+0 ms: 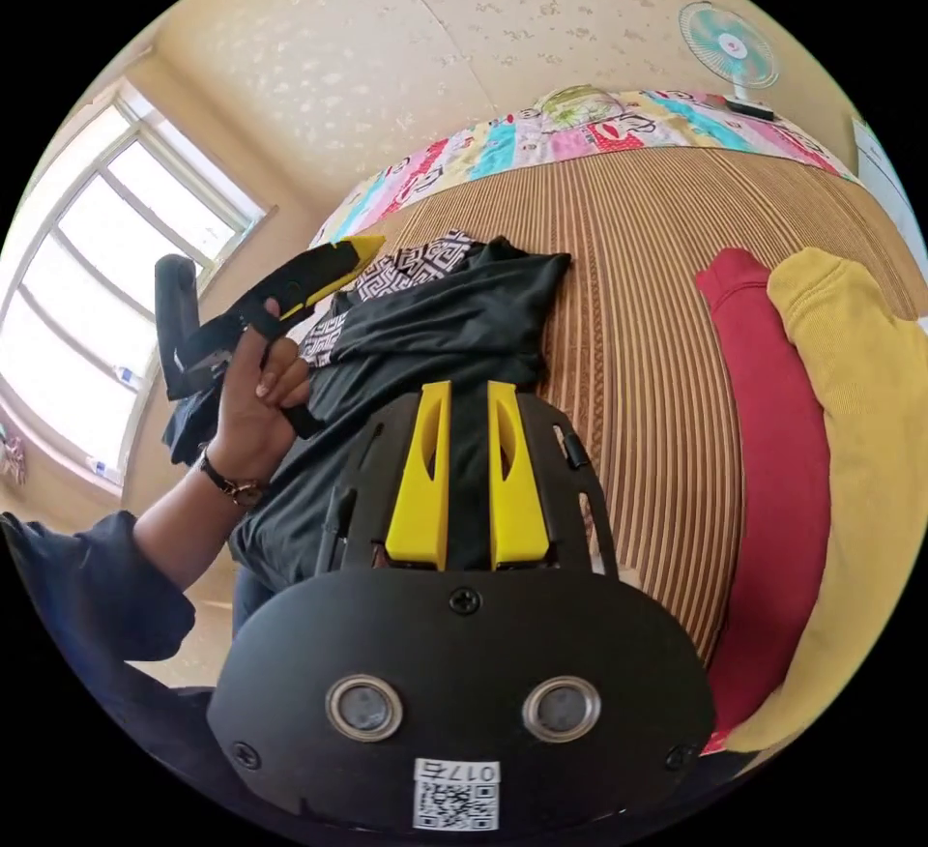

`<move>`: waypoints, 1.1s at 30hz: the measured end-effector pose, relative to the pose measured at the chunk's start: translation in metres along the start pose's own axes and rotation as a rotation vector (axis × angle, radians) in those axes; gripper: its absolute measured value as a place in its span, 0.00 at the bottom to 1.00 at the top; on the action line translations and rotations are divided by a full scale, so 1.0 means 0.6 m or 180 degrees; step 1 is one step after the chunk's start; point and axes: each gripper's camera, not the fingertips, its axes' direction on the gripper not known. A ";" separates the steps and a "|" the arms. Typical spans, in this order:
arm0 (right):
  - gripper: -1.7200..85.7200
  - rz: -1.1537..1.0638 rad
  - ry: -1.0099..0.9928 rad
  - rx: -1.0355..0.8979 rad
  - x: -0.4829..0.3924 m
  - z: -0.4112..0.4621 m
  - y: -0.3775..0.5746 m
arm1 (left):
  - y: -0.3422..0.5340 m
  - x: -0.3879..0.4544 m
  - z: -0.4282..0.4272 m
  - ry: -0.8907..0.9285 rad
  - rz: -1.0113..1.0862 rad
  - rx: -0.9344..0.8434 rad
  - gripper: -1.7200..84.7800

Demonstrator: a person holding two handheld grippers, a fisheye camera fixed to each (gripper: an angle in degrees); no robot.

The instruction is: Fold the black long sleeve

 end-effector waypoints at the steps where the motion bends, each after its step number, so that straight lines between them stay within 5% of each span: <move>1: 0.10 -0.0093 0.0075 -0.0101 -0.014 0.003 0.015 | 0.019 -0.006 -0.029 -0.0087 -0.0078 -0.0009 0.14; 8: 0.10 0.0099 0.0388 -0.0567 -0.013 0.013 0.076 | 0.207 -0.108 -0.291 -0.1066 -0.0984 -0.0384 0.14; 12: 0.11 0.0110 0.0305 -0.0900 -0.008 0.010 0.120 | 0.272 -0.142 -0.382 -0.1170 -0.1305 -0.0649 0.14; 20: 0.09 0.0256 -0.0287 -0.1105 0.007 0.001 0.197 | 0.349 -0.158 -0.441 -0.0606 -0.1722 -0.0890 0.16; 28: 0.05 0.0175 0.0117 -0.0930 -0.015 -0.034 0.185 | 0.305 -0.095 -0.453 -0.0462 -0.1502 -0.1146 0.07; 33: 0.05 0.0214 0.0330 -0.0833 0.002 -0.063 0.185 | 0.320 -0.068 -0.462 0.0442 -0.1778 -0.1059 0.07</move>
